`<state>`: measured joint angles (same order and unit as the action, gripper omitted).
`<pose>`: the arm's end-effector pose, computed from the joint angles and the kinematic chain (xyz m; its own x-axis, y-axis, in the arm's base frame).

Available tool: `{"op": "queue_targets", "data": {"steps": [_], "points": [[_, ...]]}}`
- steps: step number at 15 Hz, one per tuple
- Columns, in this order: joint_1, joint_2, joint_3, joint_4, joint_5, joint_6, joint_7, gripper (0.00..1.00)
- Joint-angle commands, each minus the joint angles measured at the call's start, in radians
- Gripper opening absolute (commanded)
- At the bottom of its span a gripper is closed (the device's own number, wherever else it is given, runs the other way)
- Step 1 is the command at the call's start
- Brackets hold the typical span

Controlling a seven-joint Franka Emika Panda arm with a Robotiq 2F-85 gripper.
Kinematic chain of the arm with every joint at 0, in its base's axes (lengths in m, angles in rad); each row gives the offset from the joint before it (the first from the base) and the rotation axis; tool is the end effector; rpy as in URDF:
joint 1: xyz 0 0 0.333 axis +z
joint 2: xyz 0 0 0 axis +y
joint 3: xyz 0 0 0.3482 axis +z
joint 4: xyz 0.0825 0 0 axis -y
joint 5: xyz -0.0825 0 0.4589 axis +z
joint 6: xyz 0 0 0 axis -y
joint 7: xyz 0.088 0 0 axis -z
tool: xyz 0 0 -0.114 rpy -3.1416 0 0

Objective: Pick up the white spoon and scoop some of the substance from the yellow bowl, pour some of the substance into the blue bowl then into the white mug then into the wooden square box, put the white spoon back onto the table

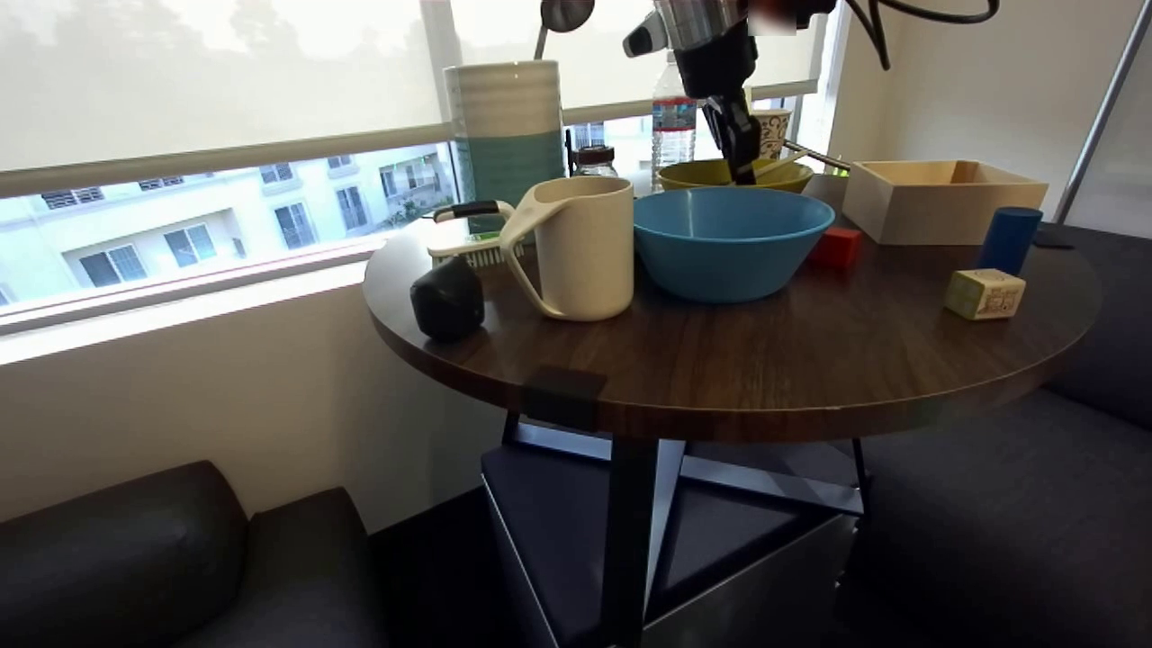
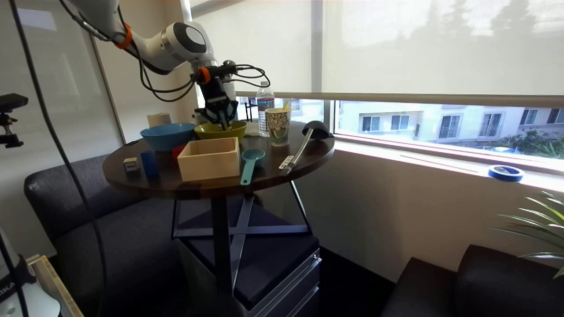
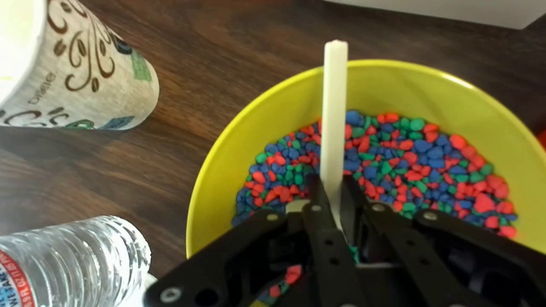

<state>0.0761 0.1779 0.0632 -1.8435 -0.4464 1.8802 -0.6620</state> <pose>0.6650 0.0560 0.4173 0.5577 0.7463 -0.3635 0.8289 -0.5236 0.1967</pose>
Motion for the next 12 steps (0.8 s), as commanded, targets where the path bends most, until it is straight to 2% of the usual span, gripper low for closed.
{"op": "queue_targets", "data": {"steps": [1,7,12], "points": [[-0.036,-0.022,0.007,-0.023,0.109,0.058,-0.071,0.03],[-0.074,-0.094,-0.002,-0.083,0.243,0.148,-0.145,0.03],[-0.082,-0.164,-0.018,-0.144,0.304,0.182,-0.190,0.03]]}}
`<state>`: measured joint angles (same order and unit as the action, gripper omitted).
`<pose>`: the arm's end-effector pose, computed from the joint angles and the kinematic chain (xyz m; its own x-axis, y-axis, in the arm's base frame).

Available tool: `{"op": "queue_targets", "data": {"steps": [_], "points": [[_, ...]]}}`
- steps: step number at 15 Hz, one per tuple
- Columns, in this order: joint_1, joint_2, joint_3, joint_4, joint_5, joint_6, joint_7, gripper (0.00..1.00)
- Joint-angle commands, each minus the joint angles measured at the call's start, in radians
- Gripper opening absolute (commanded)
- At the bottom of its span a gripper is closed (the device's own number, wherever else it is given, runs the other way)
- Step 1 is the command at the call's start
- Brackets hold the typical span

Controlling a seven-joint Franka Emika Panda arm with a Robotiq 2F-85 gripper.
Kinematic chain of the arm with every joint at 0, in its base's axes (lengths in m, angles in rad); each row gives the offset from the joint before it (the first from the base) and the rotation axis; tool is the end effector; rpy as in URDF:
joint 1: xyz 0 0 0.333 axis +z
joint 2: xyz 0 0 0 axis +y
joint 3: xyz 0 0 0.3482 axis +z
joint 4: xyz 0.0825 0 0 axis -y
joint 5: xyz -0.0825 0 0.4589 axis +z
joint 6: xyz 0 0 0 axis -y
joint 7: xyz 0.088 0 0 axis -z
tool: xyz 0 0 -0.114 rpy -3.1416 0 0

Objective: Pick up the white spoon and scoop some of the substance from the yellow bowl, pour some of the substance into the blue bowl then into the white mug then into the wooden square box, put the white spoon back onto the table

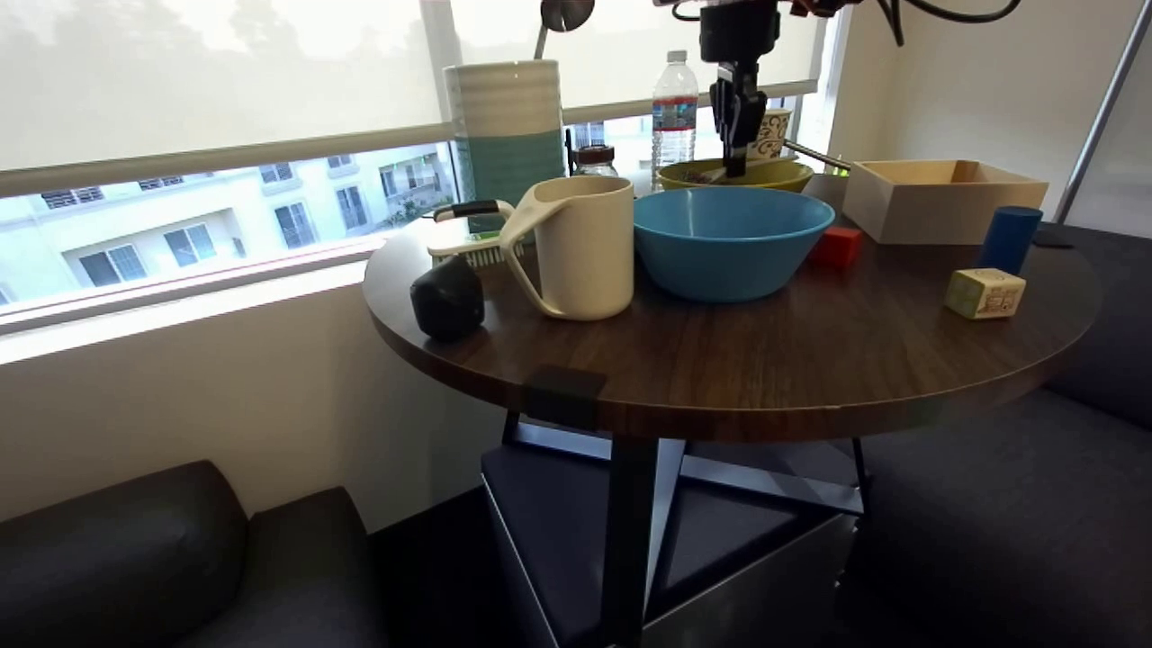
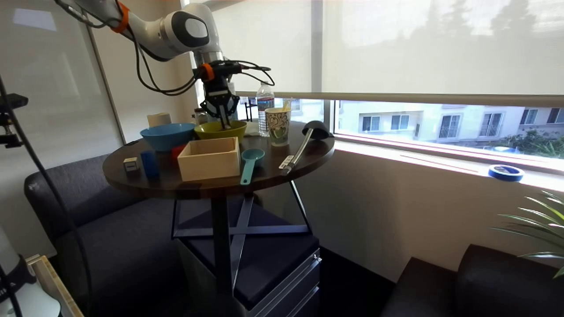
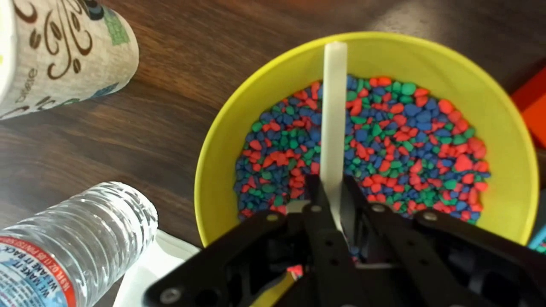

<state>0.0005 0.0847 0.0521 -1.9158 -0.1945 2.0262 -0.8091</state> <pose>0.6544 0.0215 0.4462 0.5881 0.8011 -0.1112 0.8077 -0.5747 0.1318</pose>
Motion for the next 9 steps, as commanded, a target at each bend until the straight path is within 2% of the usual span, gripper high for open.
{"op": "queue_targets", "data": {"steps": [1,5,9], "points": [[-0.005,-0.085,-0.010,-0.083,0.059,0.038,-0.048,0.03],[0.004,-0.145,-0.020,-0.127,0.089,0.046,-0.073,0.03],[0.020,-0.206,-0.018,-0.162,0.070,0.035,-0.053,0.03]]}}
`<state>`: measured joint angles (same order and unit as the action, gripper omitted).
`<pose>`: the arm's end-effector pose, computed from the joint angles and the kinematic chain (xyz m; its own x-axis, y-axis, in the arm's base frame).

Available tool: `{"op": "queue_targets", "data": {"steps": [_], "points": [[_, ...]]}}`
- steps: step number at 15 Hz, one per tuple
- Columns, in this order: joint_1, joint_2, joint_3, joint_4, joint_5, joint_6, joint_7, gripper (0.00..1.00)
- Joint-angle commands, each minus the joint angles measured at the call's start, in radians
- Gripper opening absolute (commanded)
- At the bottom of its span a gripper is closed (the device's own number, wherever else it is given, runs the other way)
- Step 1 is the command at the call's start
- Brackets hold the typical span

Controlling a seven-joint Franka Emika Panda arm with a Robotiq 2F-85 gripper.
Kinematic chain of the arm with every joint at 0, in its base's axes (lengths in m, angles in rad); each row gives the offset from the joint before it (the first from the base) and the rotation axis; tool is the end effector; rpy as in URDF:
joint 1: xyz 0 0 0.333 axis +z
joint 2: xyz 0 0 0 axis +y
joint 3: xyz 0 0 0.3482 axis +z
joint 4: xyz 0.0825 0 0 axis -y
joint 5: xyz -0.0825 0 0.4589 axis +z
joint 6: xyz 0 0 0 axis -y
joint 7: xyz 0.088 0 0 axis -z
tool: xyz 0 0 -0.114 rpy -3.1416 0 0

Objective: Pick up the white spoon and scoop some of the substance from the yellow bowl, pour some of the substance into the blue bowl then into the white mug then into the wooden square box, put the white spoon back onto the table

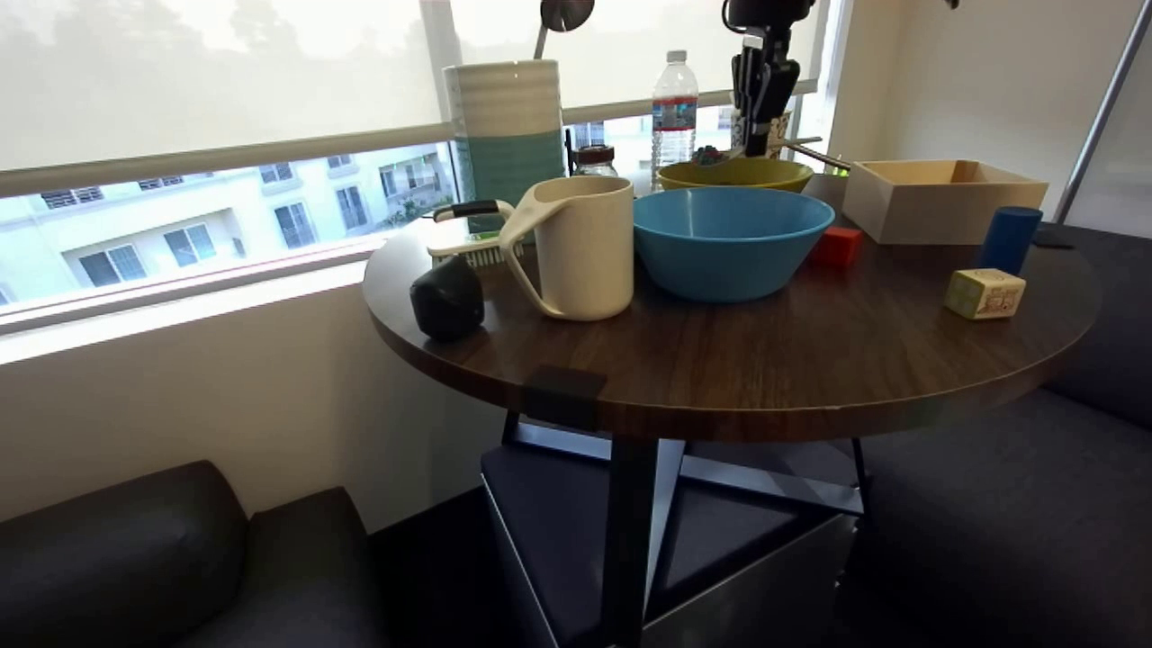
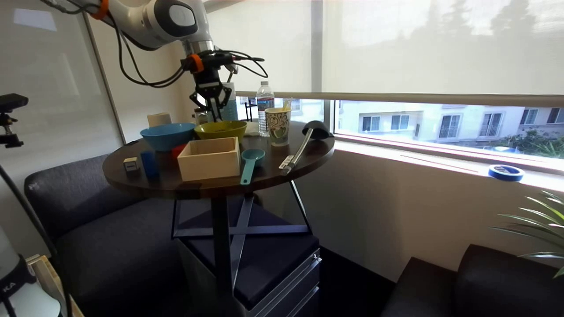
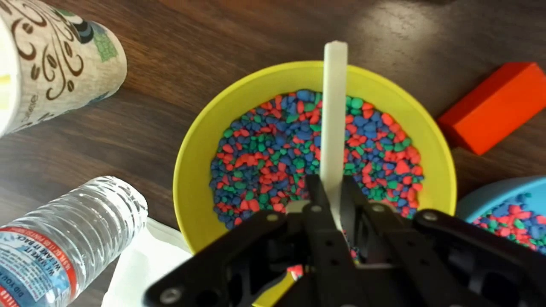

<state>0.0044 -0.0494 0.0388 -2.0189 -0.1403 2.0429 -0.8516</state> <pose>0.6163 0.0183 0.4760 0.5805 0.8125 -0.0529 0.8101 -0.5698 0.1381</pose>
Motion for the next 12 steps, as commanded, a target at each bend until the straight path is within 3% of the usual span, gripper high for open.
{"op": "queue_targets", "data": {"steps": [1,12], "points": [[0.021,-0.083,-0.004,-0.064,0.014,0.014,-0.010,0.03],[0.135,-0.216,0.050,-0.184,-0.012,-0.076,-0.032,0.03]]}}
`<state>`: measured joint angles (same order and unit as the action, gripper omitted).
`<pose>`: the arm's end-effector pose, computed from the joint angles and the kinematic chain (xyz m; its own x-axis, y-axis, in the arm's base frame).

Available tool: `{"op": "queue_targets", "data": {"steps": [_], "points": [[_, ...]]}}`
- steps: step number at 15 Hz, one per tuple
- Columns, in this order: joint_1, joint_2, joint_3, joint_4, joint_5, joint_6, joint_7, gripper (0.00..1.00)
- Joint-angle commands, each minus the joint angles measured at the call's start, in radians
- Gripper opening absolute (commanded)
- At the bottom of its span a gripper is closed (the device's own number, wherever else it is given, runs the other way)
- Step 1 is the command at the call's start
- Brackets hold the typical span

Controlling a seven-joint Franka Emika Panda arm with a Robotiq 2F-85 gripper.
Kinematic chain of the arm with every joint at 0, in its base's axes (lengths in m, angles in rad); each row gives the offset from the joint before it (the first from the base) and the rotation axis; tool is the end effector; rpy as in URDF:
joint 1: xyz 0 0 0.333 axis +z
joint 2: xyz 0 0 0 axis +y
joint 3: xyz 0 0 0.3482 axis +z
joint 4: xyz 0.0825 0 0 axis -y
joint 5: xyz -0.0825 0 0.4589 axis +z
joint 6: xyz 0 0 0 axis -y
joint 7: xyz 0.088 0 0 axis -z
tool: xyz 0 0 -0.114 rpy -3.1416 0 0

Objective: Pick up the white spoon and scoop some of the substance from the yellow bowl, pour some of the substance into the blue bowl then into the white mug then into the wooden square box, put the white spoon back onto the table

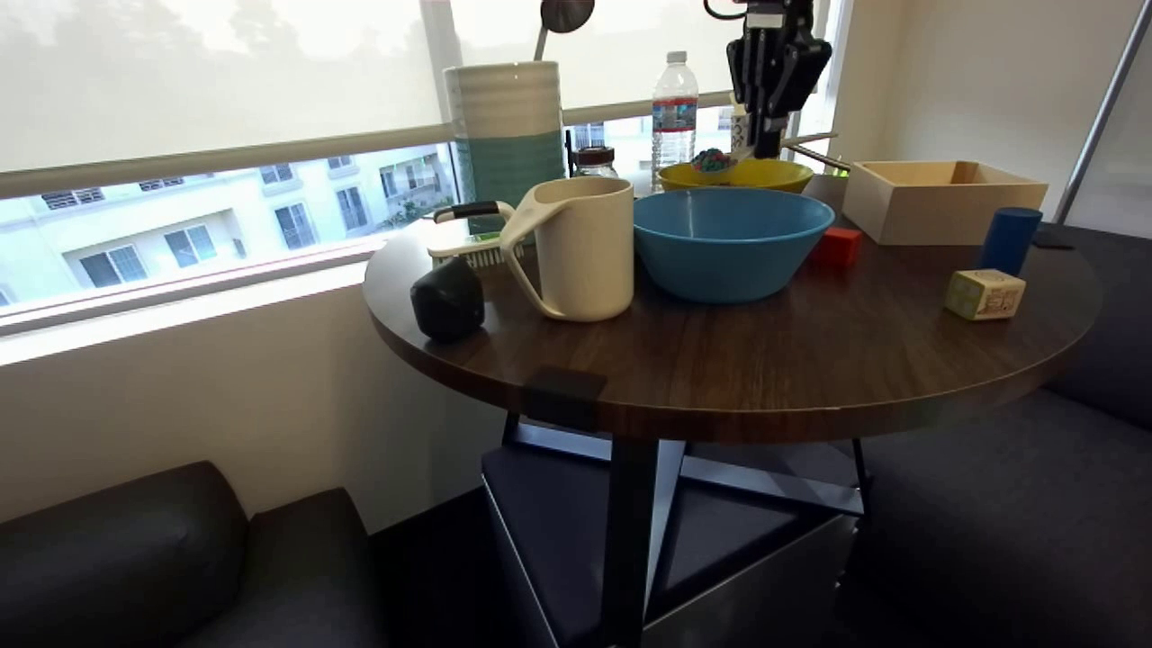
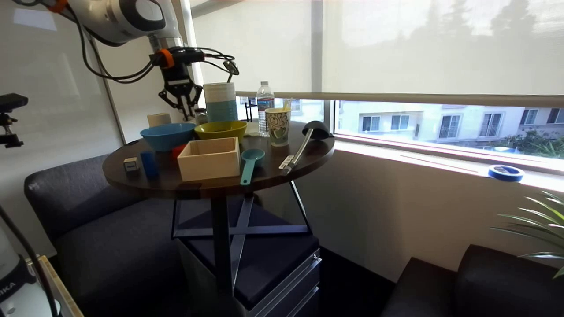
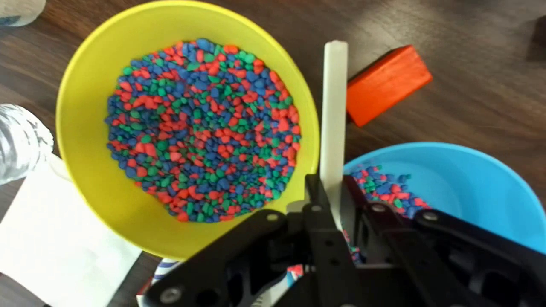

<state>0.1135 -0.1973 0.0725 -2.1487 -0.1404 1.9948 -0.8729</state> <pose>0.5543 0.0961 0.4871 0.4451 0.8914 -0.0857 0.8926 -0.4340 0.1219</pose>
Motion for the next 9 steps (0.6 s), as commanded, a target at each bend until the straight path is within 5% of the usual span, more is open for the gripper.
{"op": "queue_targets", "data": {"steps": [1,9], "points": [[0.034,-0.080,0.025,-0.062,-0.025,-0.037,0.001,0.03],[0.061,-0.116,0.087,-0.071,-0.185,-0.092,0.112,0.03]]}}
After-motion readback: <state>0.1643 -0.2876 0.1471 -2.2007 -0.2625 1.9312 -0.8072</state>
